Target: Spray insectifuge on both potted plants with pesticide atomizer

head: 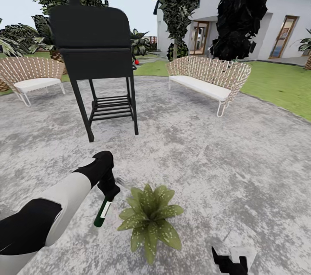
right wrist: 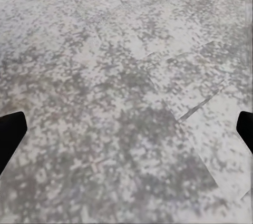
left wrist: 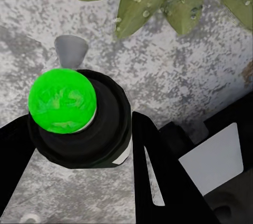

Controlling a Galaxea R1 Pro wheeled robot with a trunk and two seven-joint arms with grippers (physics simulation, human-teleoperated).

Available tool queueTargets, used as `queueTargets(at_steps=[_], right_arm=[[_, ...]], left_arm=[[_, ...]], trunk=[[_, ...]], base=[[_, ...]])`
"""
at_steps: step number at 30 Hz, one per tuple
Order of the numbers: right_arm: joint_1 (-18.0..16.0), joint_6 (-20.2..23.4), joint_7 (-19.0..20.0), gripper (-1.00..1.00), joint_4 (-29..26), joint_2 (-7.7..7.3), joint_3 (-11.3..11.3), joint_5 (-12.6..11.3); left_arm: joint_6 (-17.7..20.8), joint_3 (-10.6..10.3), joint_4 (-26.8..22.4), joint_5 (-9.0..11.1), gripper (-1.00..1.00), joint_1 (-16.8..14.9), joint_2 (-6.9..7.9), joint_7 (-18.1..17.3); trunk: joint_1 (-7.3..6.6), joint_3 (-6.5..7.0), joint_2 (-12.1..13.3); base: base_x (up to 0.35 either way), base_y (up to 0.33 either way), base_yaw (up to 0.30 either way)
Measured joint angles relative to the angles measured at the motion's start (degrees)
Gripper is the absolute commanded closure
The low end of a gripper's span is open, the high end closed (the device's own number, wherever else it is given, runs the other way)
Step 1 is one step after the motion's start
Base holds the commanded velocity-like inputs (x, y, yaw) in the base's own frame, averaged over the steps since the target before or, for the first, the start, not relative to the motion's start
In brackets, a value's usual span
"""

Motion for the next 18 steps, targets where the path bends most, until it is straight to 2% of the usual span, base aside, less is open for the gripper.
queueTargets(at_steps=[3, 10, 18], right_arm=[[0.0, 0.0, -0.9, -1.00, 0.0, 0.00, -0.1, 0.0], [0.0, 0.0, -1.0, -1.00, 0.0, -0.01, -0.1, 0.0], [0.0, 0.0, -1.0, -1.00, 0.0, 0.03, 0.0, 0.0]], left_arm=[[0.0, 0.0, 0.0, -0.1, 1.00, 0.1, -0.17, 0.0], [-0.2, 0.0, 0.0, -0.1, 1.00, 0.9, 0.13, 0.0], [-0.3, 0.1, 0.0, -0.1, 1.00, 0.2, -0.16, 0.0]], trunk=[[0.01, 0.00, 0.0], [0.01, 0.00, 0.0], [-0.01, 0.00, 0.0]], base=[[0.023, 0.059, -0.073], [0.002, 0.004, -0.233], [0.168, 0.061, -0.015]])
